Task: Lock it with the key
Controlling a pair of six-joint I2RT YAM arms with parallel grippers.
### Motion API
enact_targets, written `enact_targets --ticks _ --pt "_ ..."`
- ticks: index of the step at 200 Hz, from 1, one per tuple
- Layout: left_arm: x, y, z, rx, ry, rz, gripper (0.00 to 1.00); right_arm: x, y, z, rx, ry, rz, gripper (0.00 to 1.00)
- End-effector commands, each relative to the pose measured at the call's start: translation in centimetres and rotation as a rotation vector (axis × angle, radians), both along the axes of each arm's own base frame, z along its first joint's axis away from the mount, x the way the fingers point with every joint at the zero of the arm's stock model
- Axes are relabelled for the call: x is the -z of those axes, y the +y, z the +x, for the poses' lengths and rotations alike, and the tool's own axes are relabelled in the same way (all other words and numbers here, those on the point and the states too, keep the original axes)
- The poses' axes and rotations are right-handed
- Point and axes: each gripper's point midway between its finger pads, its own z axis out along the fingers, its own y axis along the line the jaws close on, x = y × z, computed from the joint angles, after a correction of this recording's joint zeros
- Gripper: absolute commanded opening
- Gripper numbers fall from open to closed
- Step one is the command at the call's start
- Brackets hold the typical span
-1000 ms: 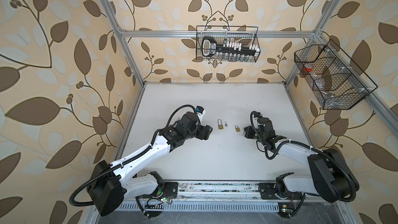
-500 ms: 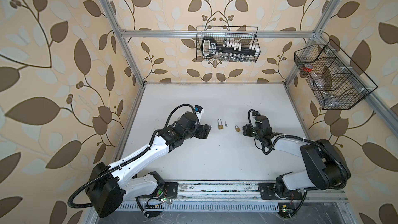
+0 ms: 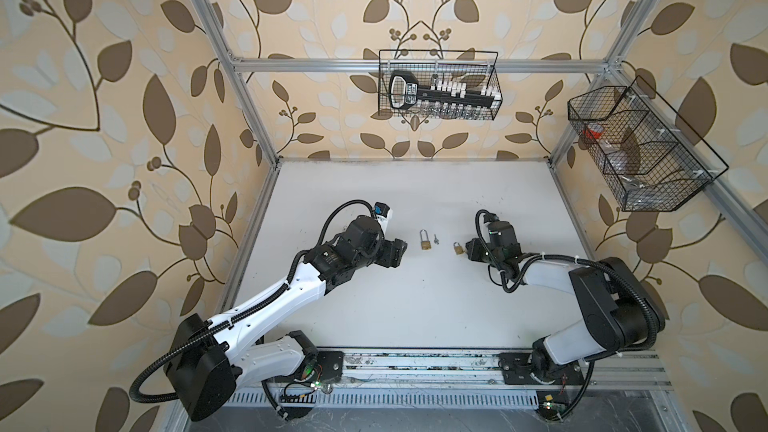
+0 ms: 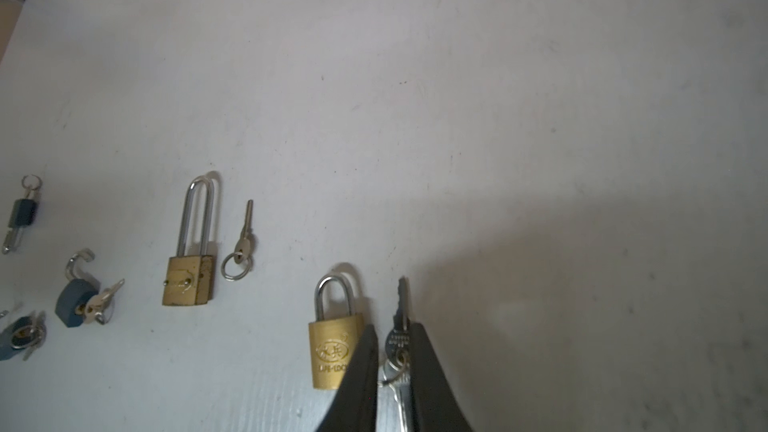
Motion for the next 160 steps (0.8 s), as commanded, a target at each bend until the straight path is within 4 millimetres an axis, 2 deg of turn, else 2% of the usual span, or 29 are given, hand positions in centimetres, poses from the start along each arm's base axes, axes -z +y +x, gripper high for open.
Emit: enact_targets --ticks 1,22,39,59,75,112,140,146,160 --pt "-1.1 0.5 0.6 -0.041 -0.035 -0.02 0.81 -1.9 -0.6 1.1 0.035 -0.047 -0.013 0.26" --pt "-1.2 1.1 1.0 -0.063 -0.048 -0.018 0.83 -4.7 -1.2 1.0 0.053 -0.133 -0.05 0.37" --pt "-1.2 1.8 1.4 -0.086 -0.048 -0.048 0.85 -7.4 -0.5 0.5 0.017 -0.226 -0.122 0.4" --pt "-1.1 3.1 2.3 -0.122 -0.015 -0.132 0.85 -10.2 2.2 -0.7 -0.089 -0.333 -0.199 0.42" --pt "-0.8 4.3 2.8 -0.166 0.007 -0.196 0.86 -11.4 5.6 -1.9 -0.233 -0.395 -0.196 0.43" --pt "-0.2 7.2 3.6 -0.29 0.048 -0.377 0.91 -11.1 12.3 -3.7 -0.547 -0.443 -0.202 0.43" --pt "1.2 10.1 3.6 -0.397 0.098 -0.493 0.91 -9.6 16.3 -3.6 -0.708 -0.414 -0.225 0.44" --pt "1.5 10.7 3.6 -0.418 0.107 -0.516 0.92 -9.3 17.8 -4.1 -0.76 -0.408 -0.212 0.44" --pt "2.0 12.1 3.6 -0.462 0.126 -0.582 0.92 -7.7 19.9 -4.3 -0.864 -0.362 -0.204 0.45"
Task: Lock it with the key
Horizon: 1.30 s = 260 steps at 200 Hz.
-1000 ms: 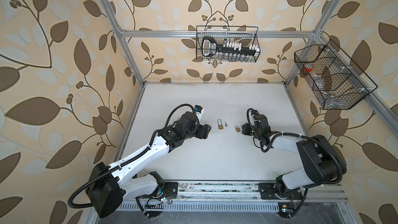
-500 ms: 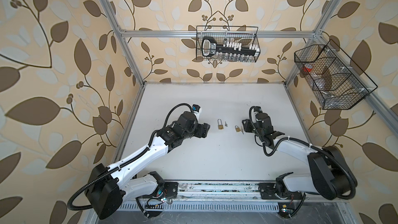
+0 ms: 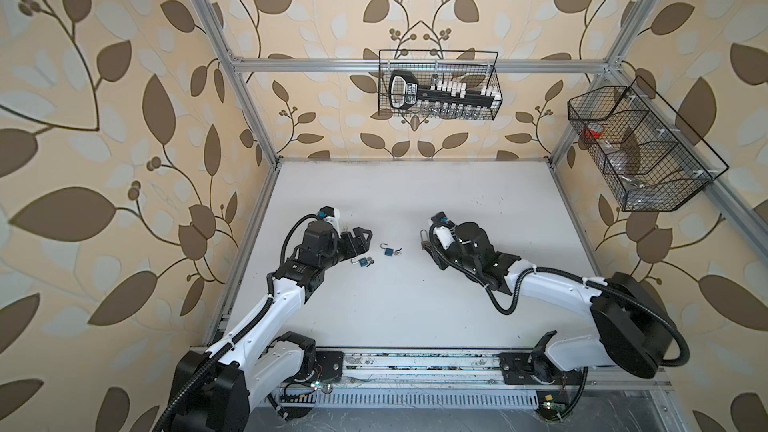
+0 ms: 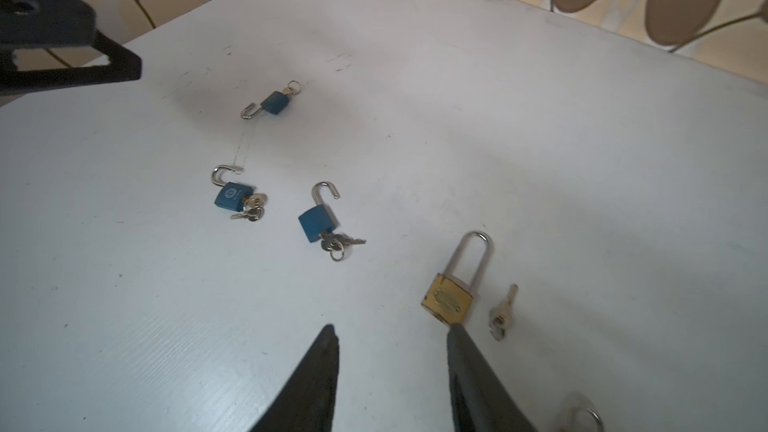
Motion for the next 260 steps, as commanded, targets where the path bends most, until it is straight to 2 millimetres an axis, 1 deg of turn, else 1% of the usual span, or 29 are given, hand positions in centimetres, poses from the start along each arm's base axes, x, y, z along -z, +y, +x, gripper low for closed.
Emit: enact_targets --ticks 1,26,45,67,90,110,130,143,167,193,260 --pt "-1.6 0.8 0.4 -0.044 -0.037 -0.182 0.92 1.3 3.8 -0.9 -0.207 0.032 -0.046 0.45" --pt "-1.0 2.9 0.3 -0.104 -0.02 -0.259 0.91 3.7 6.5 -0.7 -0.334 0.082 -0.11 0.45" --pt "-1.1 3.4 0.1 -0.112 -0.014 -0.259 0.91 4.6 7.9 -0.1 -0.402 0.082 -0.132 0.44" --pt "-1.3 3.9 -0.1 -0.128 -0.01 -0.274 0.91 5.7 9.2 0.6 -0.461 0.08 -0.163 0.44" --pt "-0.9 4.9 0.0 -0.161 0.002 -0.349 0.91 7.0 10.0 1.2 -0.499 0.095 -0.202 0.44" --pt "-0.7 5.9 0.0 -0.194 0.008 -0.384 0.91 7.8 10.2 1.9 -0.5 0.102 -0.232 0.45" --pt "-0.7 6.4 -0.1 -0.206 0.007 -0.387 0.91 8.5 10.4 2.1 -0.513 0.112 -0.25 0.44" --pt "-0.7 6.4 -0.1 -0.206 0.008 -0.389 0.91 9.0 10.6 2.0 -0.525 0.127 -0.26 0.44" --pt "-0.7 6.5 -0.1 -0.208 0.007 -0.385 0.91 10.0 10.4 2.2 -0.521 0.137 -0.286 0.45" --pt "-0.5 6.5 -0.2 -0.203 0.012 -0.371 0.91 10.6 10.2 2.5 -0.513 0.144 -0.302 0.44" --pt "-0.4 6.6 -0.3 -0.203 0.024 -0.361 0.91 12.2 10.2 2.2 -0.523 0.184 -0.311 0.42"
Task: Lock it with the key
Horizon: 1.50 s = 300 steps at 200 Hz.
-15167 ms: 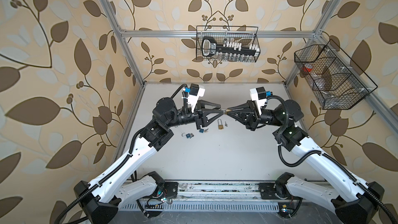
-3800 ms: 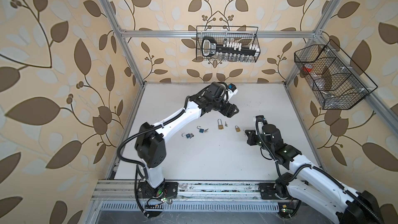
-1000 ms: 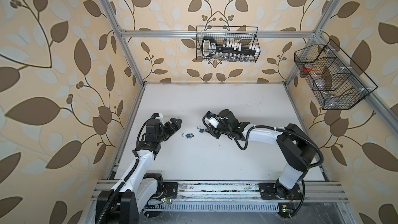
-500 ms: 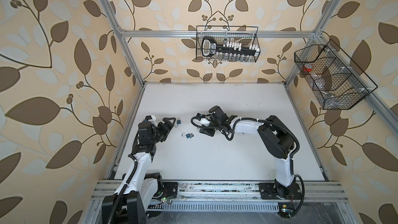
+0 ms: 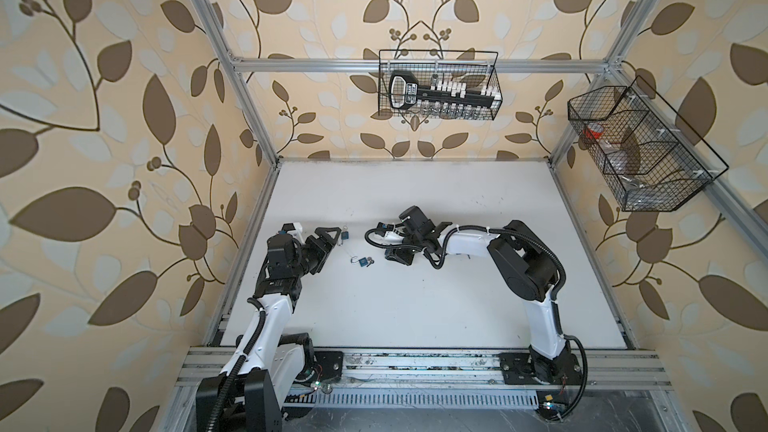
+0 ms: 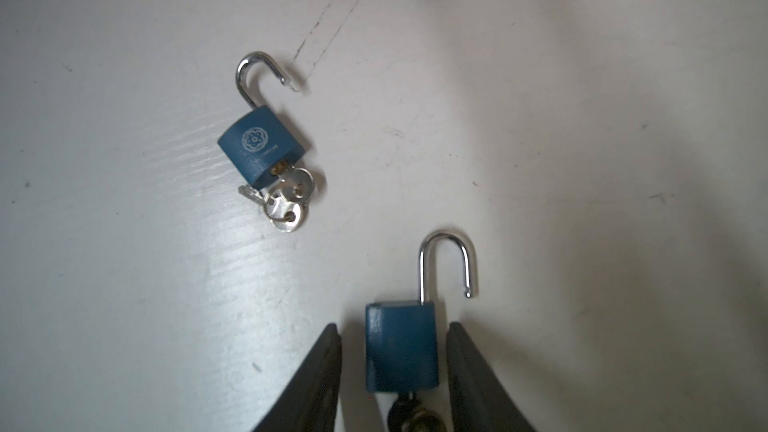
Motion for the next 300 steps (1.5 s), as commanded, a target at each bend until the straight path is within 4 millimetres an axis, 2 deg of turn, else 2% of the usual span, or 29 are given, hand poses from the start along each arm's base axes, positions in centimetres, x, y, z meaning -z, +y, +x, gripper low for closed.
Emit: enact_targets --ticks 1,30,61,89,105,113,125,145,180,210,226,236,248,279,300 --pt "-1.3 0.1 0.2 0.016 -0.047 0.018 0.9 1.6 -0.1 -0.5 -0.024 0.034 -0.032 0.42" --pt "-1.3 0.1 0.1 0.027 -0.056 0.04 0.9 2.0 -0.3 -0.5 -0.018 0.037 -0.045 0.38" --pt "-1.4 0.0 0.2 0.036 -0.062 0.044 0.9 2.3 -0.4 -0.7 -0.016 0.046 -0.049 0.3" --pt "-2.2 -0.6 0.2 0.092 -0.079 0.057 0.92 1.8 -0.3 -0.6 -0.004 0.047 -0.034 0.23" --pt "-3.3 -0.9 0.3 0.126 -0.094 0.08 0.93 0.6 -0.2 -0.5 0.02 0.053 -0.003 0.17" --pt "-4.2 -1.0 0.5 0.145 -0.113 0.093 0.94 -0.2 0.0 -0.6 0.03 0.065 0.023 0.14" --pt "-5.4 -1.3 0.8 0.169 -0.136 0.114 0.95 -2.6 0.2 -0.6 0.052 0.061 0.085 0.1" --pt "-8.5 -2.1 1.4 0.218 -0.205 0.185 0.99 -6.9 -0.3 -1.0 0.098 0.021 0.175 0.0" --pt "-13.5 -5.5 1.9 0.345 -0.378 0.306 0.99 -13.5 -3.2 -1.4 0.247 -0.025 0.296 0.0" --pt "-15.7 -9.7 2.5 0.487 -0.464 0.366 0.99 -17.4 -6.2 -2.0 0.361 -0.085 0.354 0.0" --pt "-16.7 -12.0 2.7 0.573 -0.503 0.393 0.99 -19.3 -7.2 -3.0 0.368 -0.099 0.385 0.0" --pt "-17.5 -13.3 2.5 0.624 -0.537 0.396 0.99 -20.6 -7.7 -3.8 0.373 -0.104 0.421 0.0" --pt "-18.8 -14.7 2.1 0.684 -0.611 0.392 0.99 -22.0 -9.4 -3.7 0.394 -0.076 0.476 0.0" --pt "-22.0 -17.0 0.3 0.816 -0.836 0.402 0.99 -25.5 -12.0 -5.3 0.308 0.048 0.643 0.0" --pt "-23.2 -18.2 -1.0 0.896 -0.958 0.425 0.99 -27.4 -12.0 -7.2 0.205 0.064 0.692 0.0"
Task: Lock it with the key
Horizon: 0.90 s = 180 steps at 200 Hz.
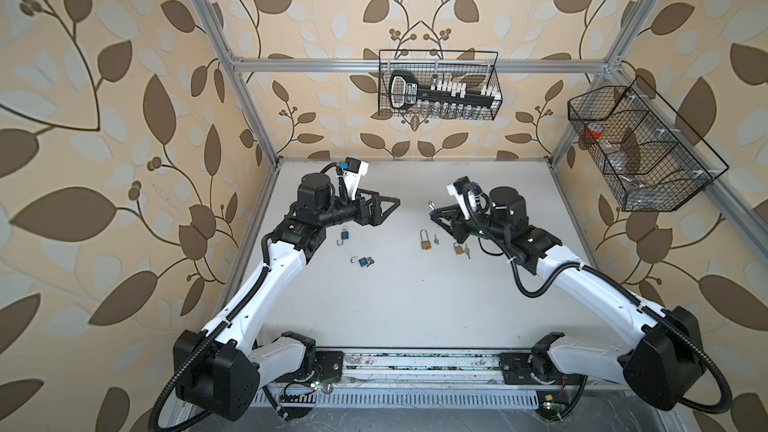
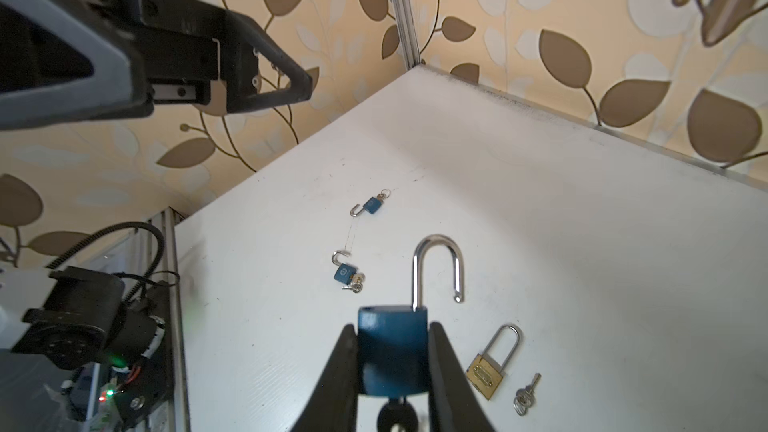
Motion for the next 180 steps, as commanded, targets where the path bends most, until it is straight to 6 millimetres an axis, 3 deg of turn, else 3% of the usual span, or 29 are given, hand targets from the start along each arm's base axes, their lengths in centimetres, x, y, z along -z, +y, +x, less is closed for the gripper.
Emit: enact_targets --ticks 1,45,80,132,180 --pt "-4.9 -1.8 -2.2 0.182 -0.285 -0.005 0.99 -2.1 1.3 -3.9 -0.207 0.029 0.102 0.0" --pt "-6.2 -3.7 -7.8 0.515 -0.658 0.013 0.99 -4.1 2.0 -6.4 -0.346 -0.002 0.126 0.0" --pt "-6.3 -4.7 -11.3 0.755 -0.69 0.008 0.96 -6.1 2.9 -9.4 -0.515 -0.013 0.187 0.0" --pt "-5.2 -7.0 -13.2 0.868 -0.681 -0.013 0.72 -7.5 3.4 -11.2 -0.618 -0.027 0.216 0.0" --pt "-4.3 -7.5 -12.4 0.853 -0.652 0.021 0.46 -8.1 3.6 -11.8 -0.646 -0.037 0.224 0.0"
